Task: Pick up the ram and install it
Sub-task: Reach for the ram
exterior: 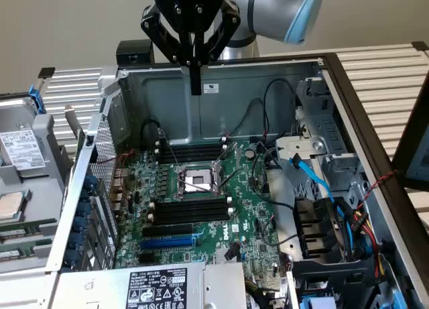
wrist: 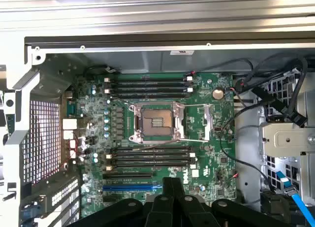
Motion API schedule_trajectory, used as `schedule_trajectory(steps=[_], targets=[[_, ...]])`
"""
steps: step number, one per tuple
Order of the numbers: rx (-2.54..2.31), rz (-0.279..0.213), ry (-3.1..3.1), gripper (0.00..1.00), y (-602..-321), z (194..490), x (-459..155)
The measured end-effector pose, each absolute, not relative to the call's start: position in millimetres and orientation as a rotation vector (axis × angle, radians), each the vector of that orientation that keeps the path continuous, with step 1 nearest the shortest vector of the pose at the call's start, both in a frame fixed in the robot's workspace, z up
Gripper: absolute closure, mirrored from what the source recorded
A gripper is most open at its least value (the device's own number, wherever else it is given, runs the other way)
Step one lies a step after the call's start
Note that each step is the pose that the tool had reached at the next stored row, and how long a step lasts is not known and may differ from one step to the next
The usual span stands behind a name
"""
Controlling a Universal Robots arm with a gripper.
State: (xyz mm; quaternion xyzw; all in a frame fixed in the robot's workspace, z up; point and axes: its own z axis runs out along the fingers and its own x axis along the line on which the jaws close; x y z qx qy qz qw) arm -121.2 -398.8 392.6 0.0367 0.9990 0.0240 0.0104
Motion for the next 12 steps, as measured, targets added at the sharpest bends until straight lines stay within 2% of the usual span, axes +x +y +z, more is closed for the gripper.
schedule_trajectory(steps=[12], targets=[[0.114,0.075,3.110,0.90,-398,392,-138]])
